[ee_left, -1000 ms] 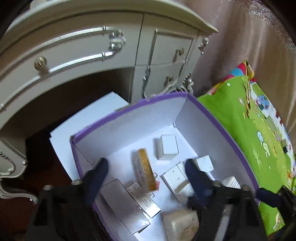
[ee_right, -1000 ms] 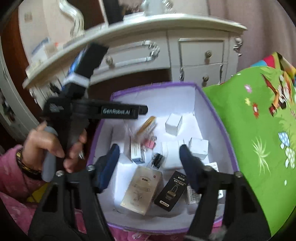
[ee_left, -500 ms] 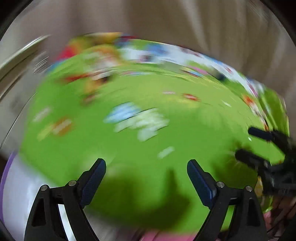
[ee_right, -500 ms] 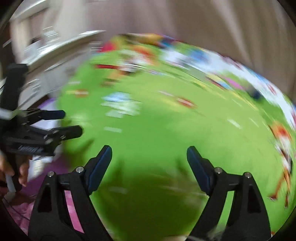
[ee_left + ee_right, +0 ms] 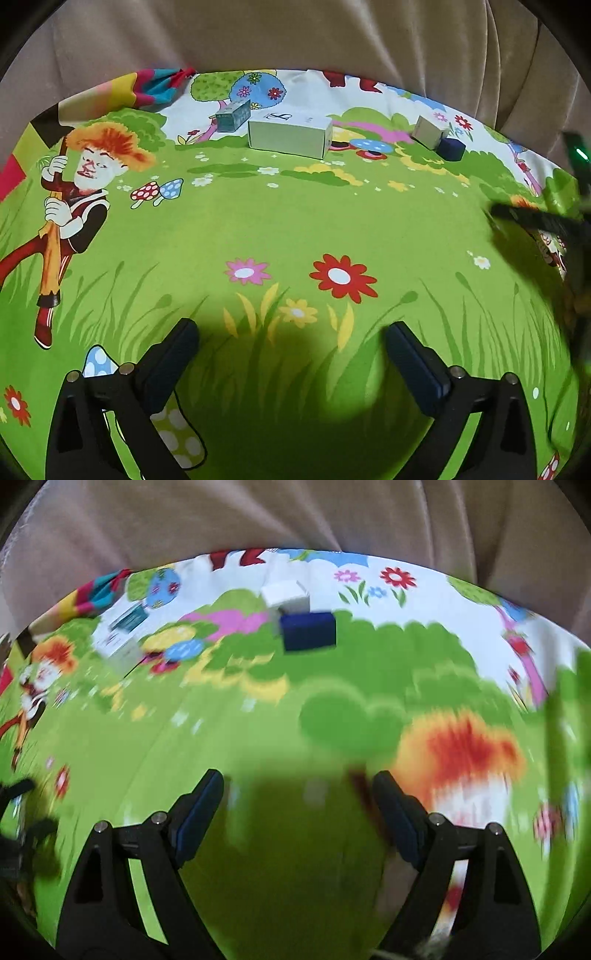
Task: Organize rigid objects
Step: 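Return both grippers to the mat and grasp the blue block with the right gripper, then grasp the white S-logo card box with the left gripper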
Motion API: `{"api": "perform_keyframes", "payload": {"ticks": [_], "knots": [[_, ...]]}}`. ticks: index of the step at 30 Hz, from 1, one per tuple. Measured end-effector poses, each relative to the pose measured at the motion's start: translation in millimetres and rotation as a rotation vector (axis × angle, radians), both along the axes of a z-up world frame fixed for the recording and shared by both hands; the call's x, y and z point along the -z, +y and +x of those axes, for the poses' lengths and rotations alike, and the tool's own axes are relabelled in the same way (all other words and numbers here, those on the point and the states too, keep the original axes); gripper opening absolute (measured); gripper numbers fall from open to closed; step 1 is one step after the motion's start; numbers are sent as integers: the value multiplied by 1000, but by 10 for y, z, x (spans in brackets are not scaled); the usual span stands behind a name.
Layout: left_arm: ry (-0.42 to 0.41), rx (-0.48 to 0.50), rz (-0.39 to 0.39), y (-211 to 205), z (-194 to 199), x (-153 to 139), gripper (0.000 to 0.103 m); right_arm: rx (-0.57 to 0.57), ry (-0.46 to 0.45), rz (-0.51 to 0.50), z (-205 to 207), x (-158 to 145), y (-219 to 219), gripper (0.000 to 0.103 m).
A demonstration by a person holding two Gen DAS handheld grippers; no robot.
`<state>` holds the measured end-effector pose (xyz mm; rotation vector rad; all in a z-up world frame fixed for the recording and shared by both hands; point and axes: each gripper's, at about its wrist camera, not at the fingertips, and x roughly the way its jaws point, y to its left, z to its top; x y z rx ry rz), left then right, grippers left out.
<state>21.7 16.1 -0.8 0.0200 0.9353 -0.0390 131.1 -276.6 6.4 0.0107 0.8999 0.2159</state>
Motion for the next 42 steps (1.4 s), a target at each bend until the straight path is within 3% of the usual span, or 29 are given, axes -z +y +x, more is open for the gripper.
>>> {"api": "perform_keyframes", "payload": {"ticks": [4,6,8,11,15,17,20,22,25,26,29,34,37,38,42], "knots": [[1,-4,0,8,16,6,103,-33,10,-54,635,28,38,88],[1,-2,-1,7,21,11,103,-137,3,-85,891,38,102,88],[0,-2,-1,7,21,13,103,-314,-22,-134,1063,21,151,90],[0,-4,-2,8,27,16,103,-426,-50,-210,1291,-14,118,90],[1,-11,0,12,35,13,103,-520,-19,-135,1535,11,65,91],[2,-13,1,11,36,12,103,-555,-27,-83,1518,36,51,90],[1,-12,0,13,37,12,103,-589,-56,-38,1301,-21,-35,57],[1,-12,0,14,36,13,103,-616,-21,27,1108,-63,-119,57],[1,-11,0,17,37,14,103,-642,-29,-25,769,-53,-77,57],[1,-10,0,18,37,14,103,-642,-31,-22,700,-45,-79,57],[1,-9,1,18,37,14,103,-657,-26,-23,615,-42,-9,73],[1,-9,1,14,37,14,103,-661,-57,-56,658,23,135,77],[2,-11,2,13,36,15,103,-584,-52,-57,638,16,97,70],[2,-14,4,13,36,15,103,-506,-47,-51,617,0,55,57],[8,-55,4,24,23,16,103,-296,-23,-64,390,-9,8,56]]}}
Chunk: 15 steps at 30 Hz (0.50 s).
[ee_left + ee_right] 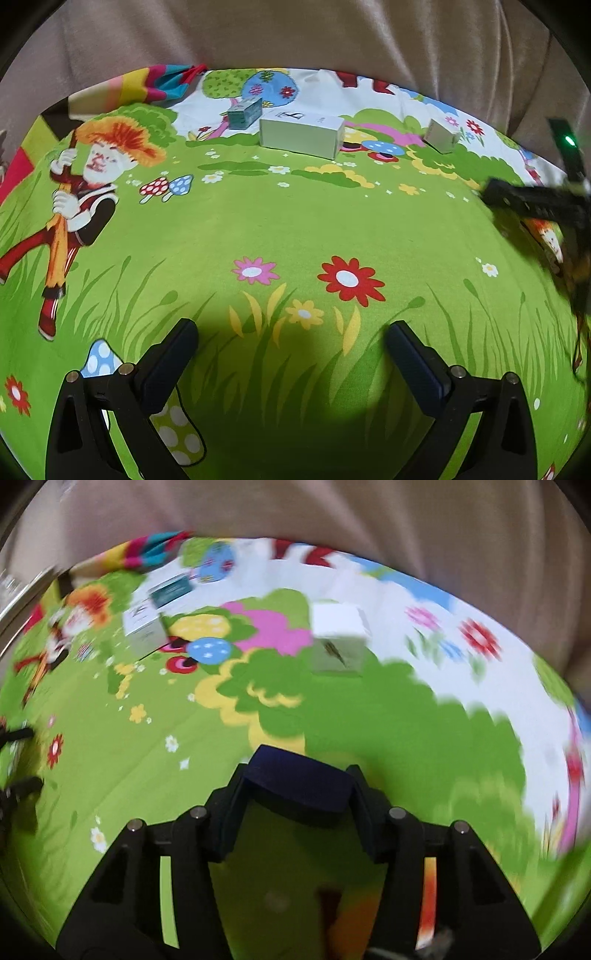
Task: Organize rigid objects
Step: 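Grasp the white S-logo card box with the left gripper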
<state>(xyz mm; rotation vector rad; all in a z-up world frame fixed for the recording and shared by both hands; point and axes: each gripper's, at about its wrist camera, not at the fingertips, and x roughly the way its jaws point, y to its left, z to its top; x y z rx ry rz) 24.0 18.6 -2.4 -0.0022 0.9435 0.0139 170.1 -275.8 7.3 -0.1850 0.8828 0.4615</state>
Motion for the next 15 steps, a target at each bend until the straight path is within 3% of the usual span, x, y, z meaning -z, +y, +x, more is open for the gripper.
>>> {"api": "perform_keyframes", "payload": {"ticks": [4,8,10,13,15], "knots": [[41,-120,-54,-23,63,-38,103,110,-13,7,-343,-1,-23,56],[42,-255,-337,39,424,-133,103,125,-20,-4,-552,0,-2,56],[22,-343,-413,50,661,-143,103,124,-22,-10,-566,3,9,56],[-33,-477,-376,10,1105,-191,103,124,-15,7,-560,3,-34,57],[0,-534,-452,25,1335,-137,103,124,-16,6,-566,4,-28,57]]}}
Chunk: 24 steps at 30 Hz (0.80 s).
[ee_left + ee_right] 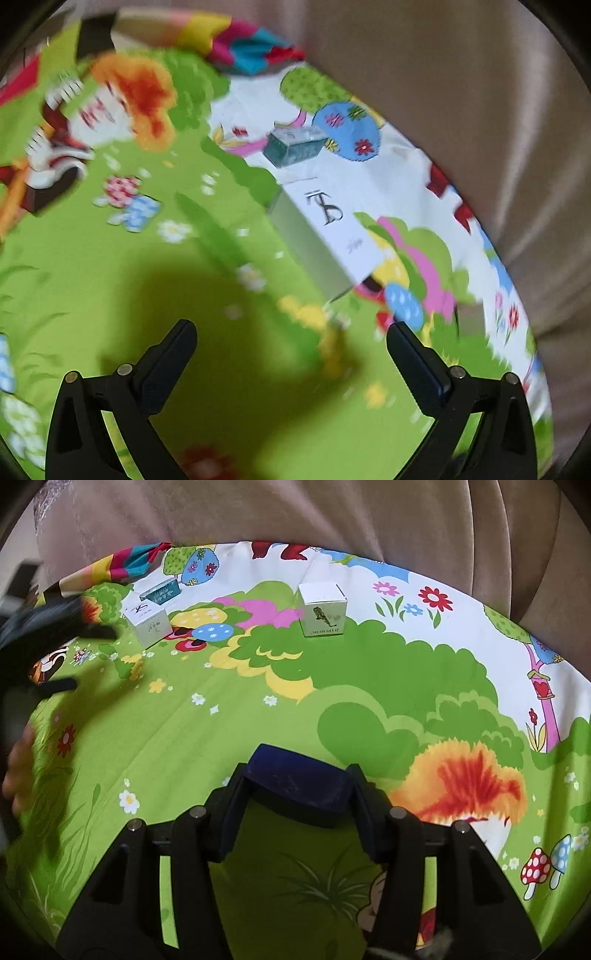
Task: Organize rigid objects
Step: 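Grasp the white S-logo card box with the left gripper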
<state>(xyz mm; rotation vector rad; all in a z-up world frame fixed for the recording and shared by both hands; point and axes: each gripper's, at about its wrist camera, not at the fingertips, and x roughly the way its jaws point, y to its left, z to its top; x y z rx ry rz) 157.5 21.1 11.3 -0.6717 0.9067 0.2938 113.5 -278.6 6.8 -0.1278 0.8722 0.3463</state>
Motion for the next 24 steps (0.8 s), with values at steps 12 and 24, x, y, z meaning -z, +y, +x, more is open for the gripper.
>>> {"api": "perform_keyframes", "payload": {"ticks": [12,24], "knots": [[116,-71,104,-38,950,4,42,0,6,22,-4,-6,-17,57],[34,597,404,-254,136,108,78,-2,6,19,2,1,-5,59]]}}
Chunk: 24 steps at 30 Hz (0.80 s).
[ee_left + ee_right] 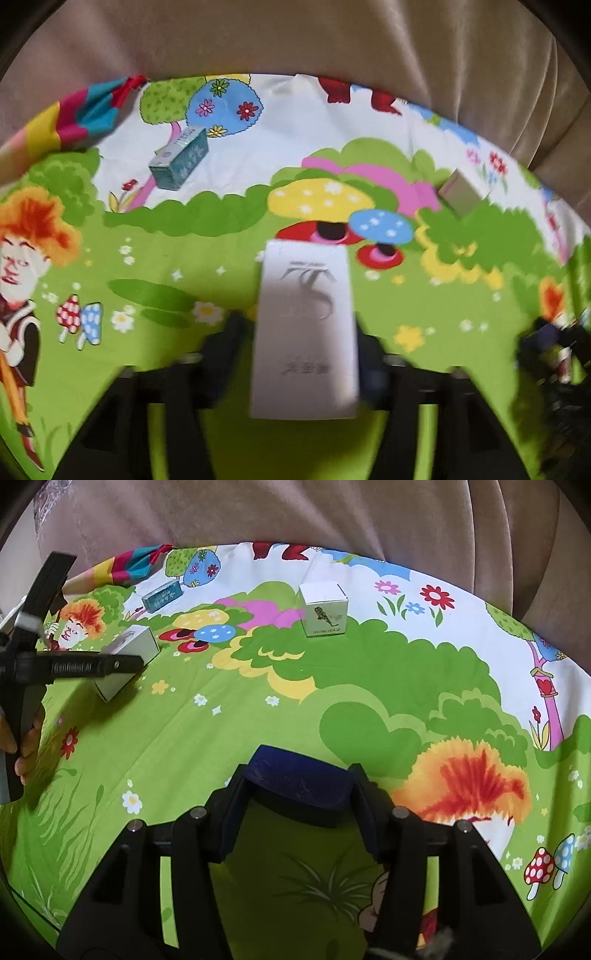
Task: Organize rigid objects
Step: 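Grasp the white S-logo card box with the left gripper, then carry the S-logo box with the left gripper while the right carries the blue block to the storage box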
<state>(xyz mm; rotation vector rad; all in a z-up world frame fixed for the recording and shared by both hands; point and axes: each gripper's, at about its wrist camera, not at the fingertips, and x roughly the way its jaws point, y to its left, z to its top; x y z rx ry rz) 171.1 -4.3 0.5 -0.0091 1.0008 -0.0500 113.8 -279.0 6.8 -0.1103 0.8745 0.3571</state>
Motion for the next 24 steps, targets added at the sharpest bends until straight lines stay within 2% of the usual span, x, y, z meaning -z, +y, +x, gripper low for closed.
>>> {"api": "perform_keyframes", "payload": {"ticks": [1,5,6,7,8,20,22,24], "knots": [[-3,-18,6,19,-5,14,86,0,0,0,0,-1,-1,59],[-66,-56,32,-46,28,27,86,-1,-1,-2,0,2,2,59],[-71,-60,31,-46,30,18,75,-1,-1,-4,5,3,3,59],[-95,-67,31,-38,-4,-4,50,-1,-2,-6,5,3,5,58],[-106,-73,33,-39,-46,-27,42,1,-4,-10,6,3,7,57],[-107,-80,10,-51,-86,-40,43,7,-12,-27,13,3,14,56],[-98,-65,17,-110,-272,-51,43,34,-11,-28,5,0,-3,56],[-108,-35,-38,-147,-640,-103,43,75,-7,-21,-87,-8,-28,56]]}}
